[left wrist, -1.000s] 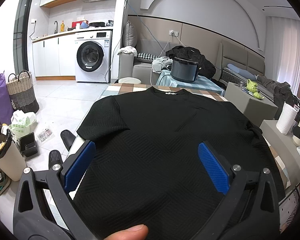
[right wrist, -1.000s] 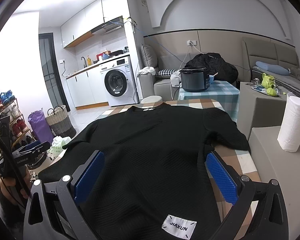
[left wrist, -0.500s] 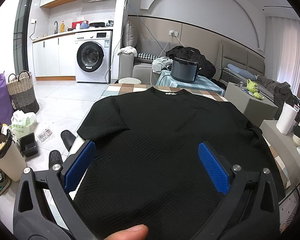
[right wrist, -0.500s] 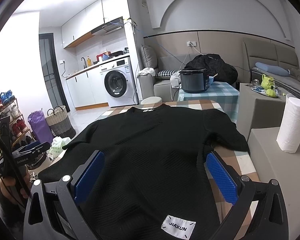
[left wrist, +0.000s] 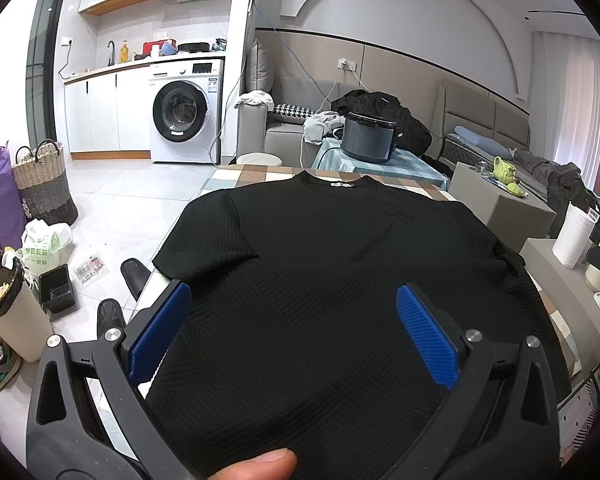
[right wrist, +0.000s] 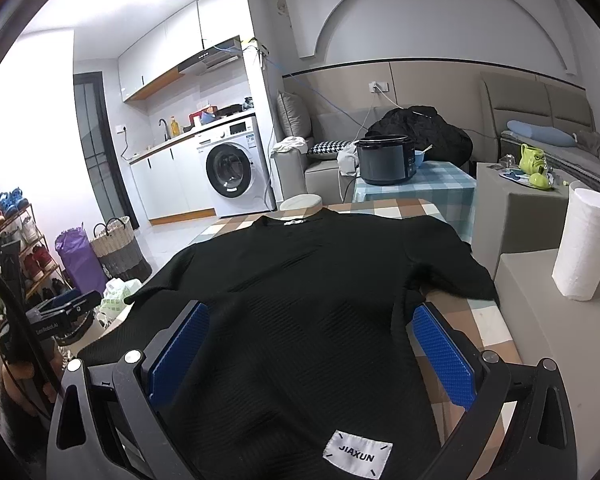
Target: Fold small clothes
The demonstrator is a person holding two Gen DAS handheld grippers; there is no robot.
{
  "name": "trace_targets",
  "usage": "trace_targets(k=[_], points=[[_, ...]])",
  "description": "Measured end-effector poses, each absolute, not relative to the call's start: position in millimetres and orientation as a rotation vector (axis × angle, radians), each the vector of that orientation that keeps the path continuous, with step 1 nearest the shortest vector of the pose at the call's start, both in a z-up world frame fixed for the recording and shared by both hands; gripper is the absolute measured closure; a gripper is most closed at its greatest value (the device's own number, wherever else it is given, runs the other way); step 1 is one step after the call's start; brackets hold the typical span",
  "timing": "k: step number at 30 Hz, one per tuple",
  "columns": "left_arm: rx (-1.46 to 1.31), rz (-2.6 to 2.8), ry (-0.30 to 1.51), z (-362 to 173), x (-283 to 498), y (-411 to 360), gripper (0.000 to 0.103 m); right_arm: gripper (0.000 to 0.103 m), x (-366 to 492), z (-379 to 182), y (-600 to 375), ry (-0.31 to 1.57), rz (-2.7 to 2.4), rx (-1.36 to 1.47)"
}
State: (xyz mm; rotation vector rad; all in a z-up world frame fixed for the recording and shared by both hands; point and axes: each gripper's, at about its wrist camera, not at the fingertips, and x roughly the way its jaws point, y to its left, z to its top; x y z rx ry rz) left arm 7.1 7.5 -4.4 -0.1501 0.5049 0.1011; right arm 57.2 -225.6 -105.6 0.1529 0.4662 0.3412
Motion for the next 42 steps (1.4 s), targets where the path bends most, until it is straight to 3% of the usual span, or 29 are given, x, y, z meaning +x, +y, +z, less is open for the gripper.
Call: trace_targets(k=[16, 23, 32, 34, 37, 42], points=[[-0.193, 0.048, 0.498, 27, 0, 31, 0.001, 0.000, 56, -52, -230, 0.421, 0.328, 0.248], [-0.204, 0.054, 0.484, 55, 8, 45, 0.001, 0.000, 79, -40, -261, 0.441, 0.302, 0.488], [-0.207, 0.061, 0.562, 34, 58, 56, 0.001, 0.000, 143, -94, -317, 0.572, 0.139, 0.749], [-0.206, 0.059, 0.572, 28, 67, 58, 0.005, 0.000, 163, -111, -325, 0.619, 0.120, 0.802], [-0.205, 0.050, 0.584, 19, 82, 63, 0.020, 0.008, 193, -137, -335, 0.674, 0.123, 0.872], [-0.203, 0.073, 0.601, 1, 112, 74, 0.021, 0.017, 230, -175, -353, 0.774, 0.024, 0.957]])
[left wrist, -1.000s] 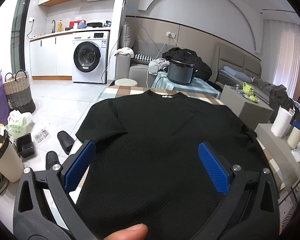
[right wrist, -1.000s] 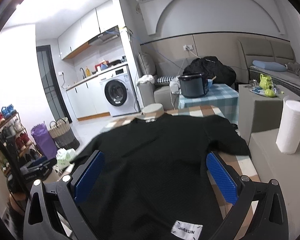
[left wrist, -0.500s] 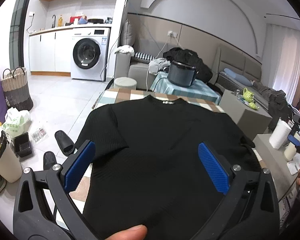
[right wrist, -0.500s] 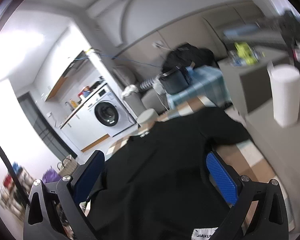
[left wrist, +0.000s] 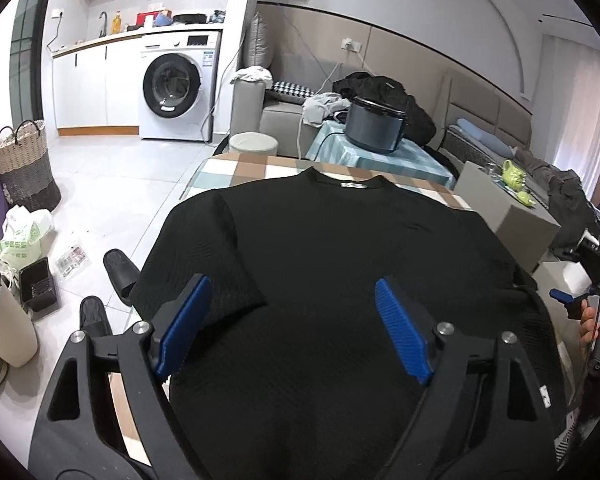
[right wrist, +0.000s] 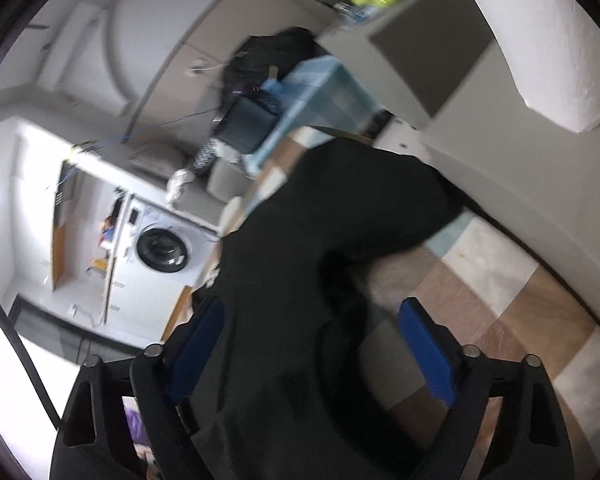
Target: Fold small clothes
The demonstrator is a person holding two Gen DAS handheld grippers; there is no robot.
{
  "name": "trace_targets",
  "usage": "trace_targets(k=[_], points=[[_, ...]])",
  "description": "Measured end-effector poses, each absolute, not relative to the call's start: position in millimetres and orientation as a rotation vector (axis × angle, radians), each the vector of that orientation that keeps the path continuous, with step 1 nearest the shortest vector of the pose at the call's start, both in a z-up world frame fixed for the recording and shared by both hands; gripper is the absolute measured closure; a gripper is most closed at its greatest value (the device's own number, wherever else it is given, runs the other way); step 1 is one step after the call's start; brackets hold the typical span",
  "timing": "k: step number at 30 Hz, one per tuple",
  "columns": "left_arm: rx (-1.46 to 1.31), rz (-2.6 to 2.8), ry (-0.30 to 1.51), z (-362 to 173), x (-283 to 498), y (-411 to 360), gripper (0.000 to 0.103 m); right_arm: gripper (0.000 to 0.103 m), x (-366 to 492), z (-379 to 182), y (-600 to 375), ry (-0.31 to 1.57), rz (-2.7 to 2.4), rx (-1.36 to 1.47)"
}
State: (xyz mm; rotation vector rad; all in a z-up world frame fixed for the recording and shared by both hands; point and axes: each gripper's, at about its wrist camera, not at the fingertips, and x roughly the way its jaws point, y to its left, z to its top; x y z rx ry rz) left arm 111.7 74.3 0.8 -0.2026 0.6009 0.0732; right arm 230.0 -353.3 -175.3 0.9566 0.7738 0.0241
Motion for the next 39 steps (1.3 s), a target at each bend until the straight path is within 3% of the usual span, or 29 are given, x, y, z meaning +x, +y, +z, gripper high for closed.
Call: trace_targets(k=[5, 13, 15, 20, 22, 28, 34, 39], points=[[-0.239, 0.111, 0.630, -19, 140, 97, 0.023, 0.032, 262, -206, -373, 0.861, -0.104, 0.976], [-0.283, 0.178, 0.647, -42, 165, 138, 0.023, 0.037, 287, -222, -393, 0.872, -0.231, 0.953], [-0.287, 0.180, 0.644, -45, 164, 145, 0.023, 0.043, 297, -221, -393, 0.877, -0.265, 0.912], [-0.297, 0.180, 0.639, -51, 167, 151, 0.023, 0.085, 313, -220, -387, 0.923, -0.366, 0.799], [-0.302, 0.176, 0.636, -52, 167, 152, 0.023, 0.095, 318, -221, -387, 0.930, -0.348, 0.790], [-0.296, 0.173, 0.627, -49, 158, 149, 0.023, 0.095, 329, -181, -366, 0.854, -0.297, 0.574], [-0.296, 0.182, 0.630, -47, 152, 145, 0.023, 0.095, 343, -103, -270, 0.639, 0.071, 0.176], [-0.297, 0.200, 0.628, -46, 149, 140, 0.023, 0.095, 343, -117, -175, 0.793, 0.433, -0.083]])
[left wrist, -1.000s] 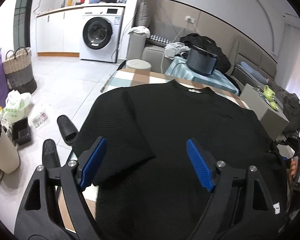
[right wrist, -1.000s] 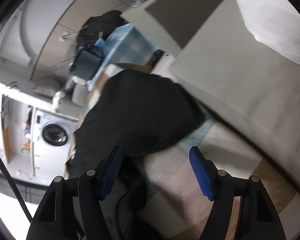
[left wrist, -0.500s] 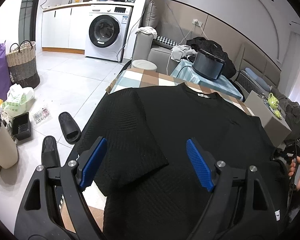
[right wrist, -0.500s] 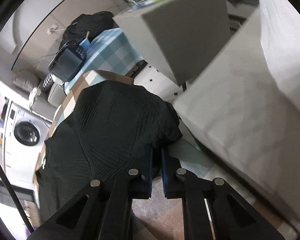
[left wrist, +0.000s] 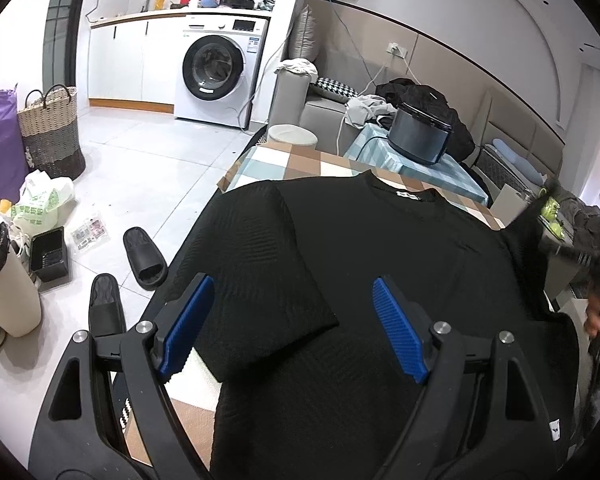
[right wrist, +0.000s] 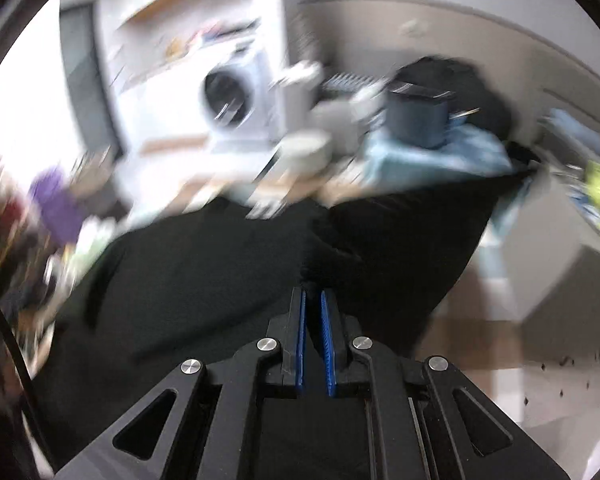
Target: Fold small clothes
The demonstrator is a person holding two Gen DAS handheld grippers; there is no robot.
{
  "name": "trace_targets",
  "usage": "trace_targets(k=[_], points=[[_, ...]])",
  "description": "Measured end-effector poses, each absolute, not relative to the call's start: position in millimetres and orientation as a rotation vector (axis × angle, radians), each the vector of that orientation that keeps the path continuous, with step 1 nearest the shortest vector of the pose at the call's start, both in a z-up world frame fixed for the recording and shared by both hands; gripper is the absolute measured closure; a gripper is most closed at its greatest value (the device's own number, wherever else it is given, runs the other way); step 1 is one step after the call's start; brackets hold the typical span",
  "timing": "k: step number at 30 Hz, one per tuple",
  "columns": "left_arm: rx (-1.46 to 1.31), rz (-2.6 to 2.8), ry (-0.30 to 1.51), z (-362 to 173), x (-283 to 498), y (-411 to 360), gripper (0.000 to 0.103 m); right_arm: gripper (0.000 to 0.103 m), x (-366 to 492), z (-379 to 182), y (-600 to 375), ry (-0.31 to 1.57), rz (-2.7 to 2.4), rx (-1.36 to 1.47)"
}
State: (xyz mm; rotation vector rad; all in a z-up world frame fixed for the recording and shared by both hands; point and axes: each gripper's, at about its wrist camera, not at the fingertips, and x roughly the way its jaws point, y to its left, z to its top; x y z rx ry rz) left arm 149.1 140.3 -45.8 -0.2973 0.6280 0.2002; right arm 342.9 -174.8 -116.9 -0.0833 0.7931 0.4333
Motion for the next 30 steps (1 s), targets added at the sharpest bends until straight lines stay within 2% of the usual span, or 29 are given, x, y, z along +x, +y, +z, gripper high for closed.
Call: trace_targets(k=[3, 7, 11, 13, 17, 20, 30], points=[[-0.308, 0.205, 0.630, -46, 145, 141, 0.023, 0.084, 343, -147, -163, 0.934, 0.459, -0.134], [-0.316, 0.216, 0.635, -48, 142, 145, 0.023, 0.066, 343, -169, -183, 1.013, 0.388, -0.066], [-0.364, 0.231, 0.645, -51, 139, 158, 0.023, 0.065, 347, -204, -201, 1.137, 0.228, -0.073], [-0.397, 0.252, 0.649, -53, 135, 167, 0.023, 0.065, 346, -199, -210, 1.131, 0.189, -0.047], [-0.516, 0.274, 0.677, -63, 122, 191, 0.025, 0.060, 321, -173, -219, 1.037, 0.231, 0.088], [-0.599, 0.227, 0.708, -72, 115, 197, 0.040, 0.056, 296, -157, -216, 0.973, 0.275, 0.176], [-0.885, 0.092, 0.841, -119, 115, 192, 0.041, 0.049, 248, -143, -207, 0.908, 0.335, 0.304]])
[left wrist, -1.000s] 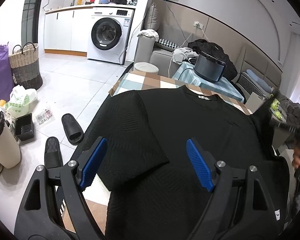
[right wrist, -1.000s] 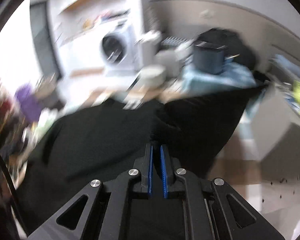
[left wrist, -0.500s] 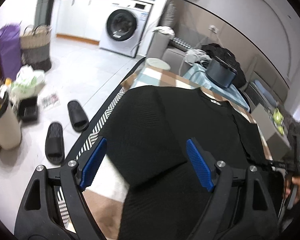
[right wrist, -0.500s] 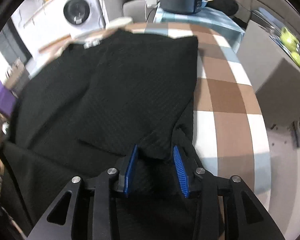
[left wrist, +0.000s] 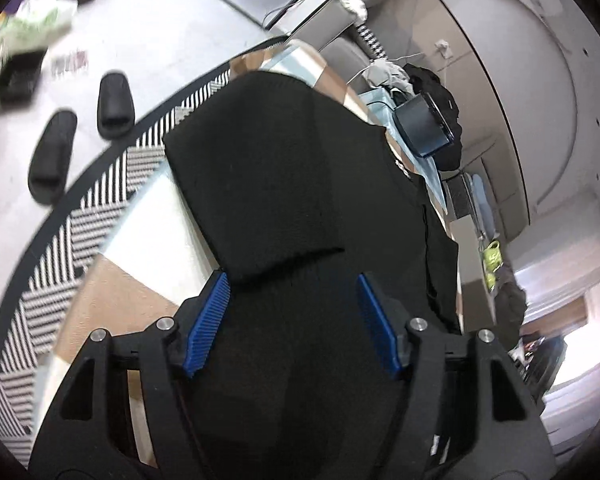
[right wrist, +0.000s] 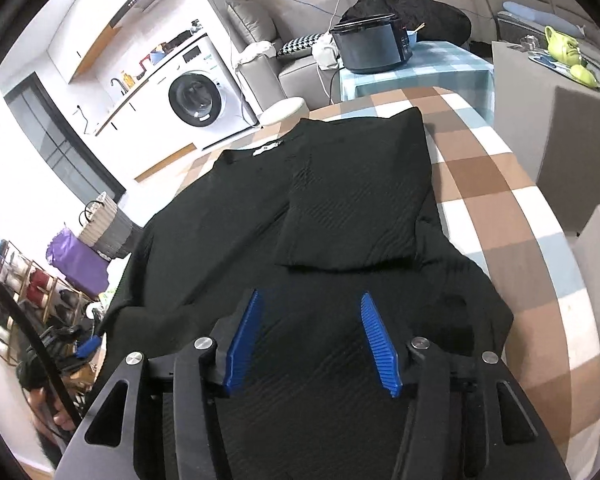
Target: Fold small clothes
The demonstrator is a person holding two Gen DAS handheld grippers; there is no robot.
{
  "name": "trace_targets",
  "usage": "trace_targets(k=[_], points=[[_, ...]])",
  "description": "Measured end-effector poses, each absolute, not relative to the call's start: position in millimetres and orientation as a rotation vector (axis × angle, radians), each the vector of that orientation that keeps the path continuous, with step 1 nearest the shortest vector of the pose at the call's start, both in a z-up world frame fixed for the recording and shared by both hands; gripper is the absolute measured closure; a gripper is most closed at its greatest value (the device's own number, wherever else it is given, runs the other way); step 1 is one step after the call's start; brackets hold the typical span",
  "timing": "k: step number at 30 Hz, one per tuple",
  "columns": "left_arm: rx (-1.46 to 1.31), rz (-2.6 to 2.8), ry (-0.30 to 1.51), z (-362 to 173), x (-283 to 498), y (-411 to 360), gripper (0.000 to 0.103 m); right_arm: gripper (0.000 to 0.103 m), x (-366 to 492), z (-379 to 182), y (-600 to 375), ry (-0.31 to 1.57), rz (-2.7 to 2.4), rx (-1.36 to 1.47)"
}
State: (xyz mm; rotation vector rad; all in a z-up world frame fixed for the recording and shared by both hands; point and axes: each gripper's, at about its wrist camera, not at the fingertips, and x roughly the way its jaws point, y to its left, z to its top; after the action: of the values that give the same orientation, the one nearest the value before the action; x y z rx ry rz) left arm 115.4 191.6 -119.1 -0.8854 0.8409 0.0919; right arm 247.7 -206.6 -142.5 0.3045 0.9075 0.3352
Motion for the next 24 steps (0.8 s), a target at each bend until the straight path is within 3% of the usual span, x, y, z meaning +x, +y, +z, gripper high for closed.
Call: trace_targets(k=[5, 9, 13, 15, 17, 19, 24], points=[[-0.942, 0.143, 0.821, -128, 139, 197, 0.042, 0.049, 245, -146, -220, 0.903, 0.295, 0.355], [-0.950, 0.186, 0.791, -127, 158, 206, 0.058, 0.049, 242, -148, -233, 0.890, 0.268, 0.408], [-0.975, 0.195, 0.815, -126, 175, 214, 0.058, 0.048, 237, -150, -241, 0.886, 0.250, 0.445], [-1.000, 0.189, 0.802, -123, 177, 217, 0.056, 0.047, 234, -149, -244, 0.878, 0.242, 0.454], [-1.010, 0.199, 0.811, -121, 178, 221, 0.041, 0.045, 232, -149, -246, 0.874, 0.237, 0.458], [-1.037, 0.196, 0.810, -122, 174, 224, 0.034, 0.045, 230, -149, -248, 0.872, 0.236, 0.462], [-1.089, 0.185, 0.804, -132, 166, 227, 0.034, 0.045, 232, -151, -249, 0.878, 0.239, 0.462]])
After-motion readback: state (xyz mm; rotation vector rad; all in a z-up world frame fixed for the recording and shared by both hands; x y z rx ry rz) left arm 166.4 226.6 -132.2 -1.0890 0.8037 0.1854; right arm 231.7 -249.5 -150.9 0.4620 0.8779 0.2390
